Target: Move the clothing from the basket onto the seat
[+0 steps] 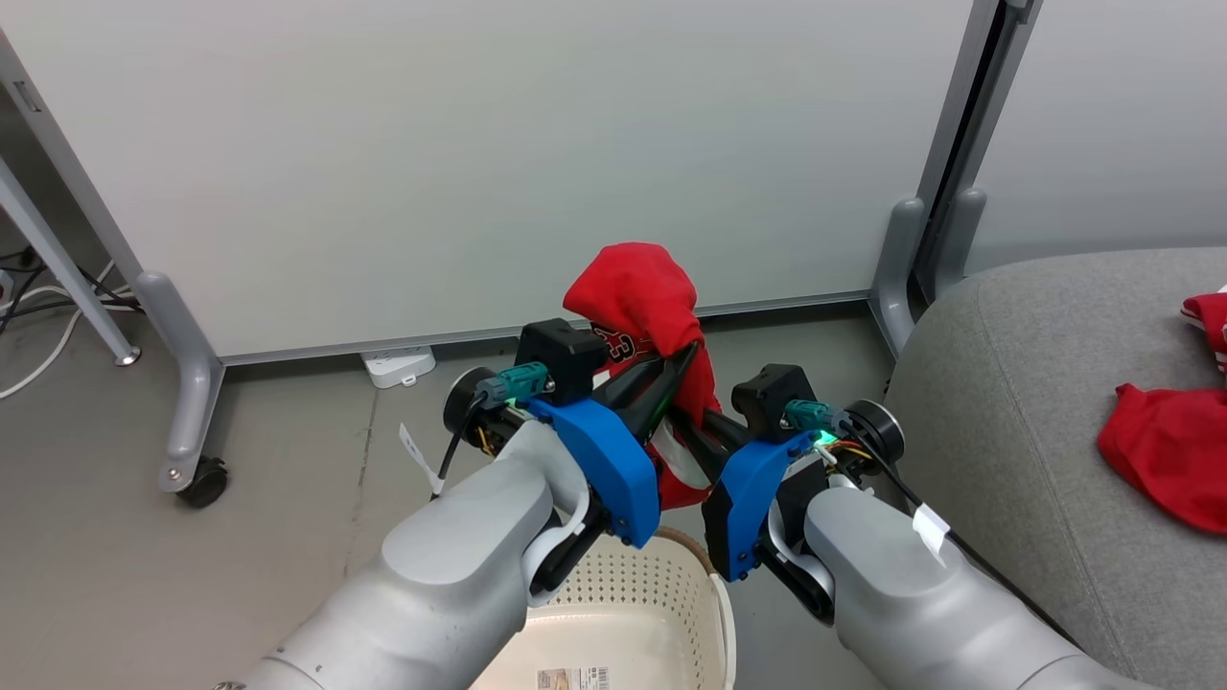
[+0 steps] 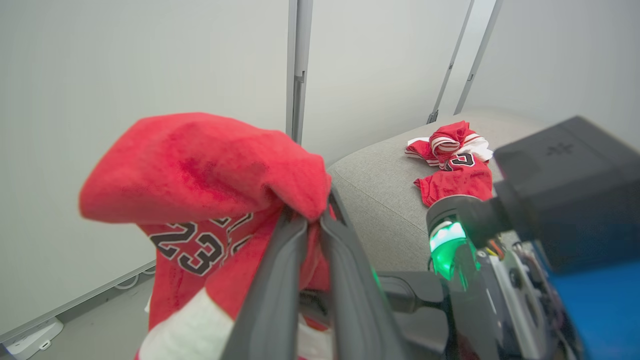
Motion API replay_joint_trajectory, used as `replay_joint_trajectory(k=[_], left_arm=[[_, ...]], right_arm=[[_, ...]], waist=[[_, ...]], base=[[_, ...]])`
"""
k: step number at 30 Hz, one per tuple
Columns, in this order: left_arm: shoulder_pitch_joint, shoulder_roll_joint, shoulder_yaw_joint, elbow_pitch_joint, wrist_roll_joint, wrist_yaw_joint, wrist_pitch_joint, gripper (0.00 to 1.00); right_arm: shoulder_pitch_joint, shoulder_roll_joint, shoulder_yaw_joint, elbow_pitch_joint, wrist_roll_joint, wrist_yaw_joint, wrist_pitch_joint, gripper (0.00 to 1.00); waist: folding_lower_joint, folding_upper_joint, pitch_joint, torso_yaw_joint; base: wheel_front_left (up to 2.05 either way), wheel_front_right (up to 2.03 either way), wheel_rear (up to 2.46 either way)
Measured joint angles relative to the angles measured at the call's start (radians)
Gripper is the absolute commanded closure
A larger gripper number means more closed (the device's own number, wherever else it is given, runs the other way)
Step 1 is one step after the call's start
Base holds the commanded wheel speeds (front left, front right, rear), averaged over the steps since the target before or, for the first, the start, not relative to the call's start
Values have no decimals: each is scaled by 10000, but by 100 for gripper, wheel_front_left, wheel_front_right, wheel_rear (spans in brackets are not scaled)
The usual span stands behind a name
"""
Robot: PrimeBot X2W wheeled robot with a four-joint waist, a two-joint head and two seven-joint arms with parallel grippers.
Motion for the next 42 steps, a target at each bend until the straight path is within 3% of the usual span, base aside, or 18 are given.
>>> replay_joint_trajectory(k=[2,4,5,6,12,20,27,42], left_arm=[[1,0,42,-4,35,4,0,100],[2,0,128,-31,75,36,2,50],[7,2,201,-63,157,94,2,5],[21,2,314,-109,245,107,2,0],[521,59,1584,-855,1492,305,-13,0],[2850,917,3770,-2851,3676,568,-13,0],[4837,1306,5505,-4190,5311,619,-15,0],[6621,796,7668,-4780,6959,-12,-13,0]], right_arm=[[-39,2,65,33,81,0,-13,100],[-93,2,117,63,159,0,-42,100],[-119,2,128,81,178,0,-56,100],[-152,2,130,102,222,0,-102,100],[-306,-111,69,224,314,0,-217,100],[-468,-334,-190,142,232,0,-259,100],[-501,-593,-671,-303,-81,0,-265,100],[-175,-665,-1358,-587,-683,2,-276,100]], waist=[[0,0,26,4],[0,0,55,11],[0,0,70,18],[0,0,82,24],[0,0,182,94],[0,0,370,171],[0,0,636,179],[-1,0,629,169]], base=[[0,0,0],[0,0,0],[0,0,0],[0,0,0],[0,0,0],[0,0,0],[0,0,0],[0,0,0]])
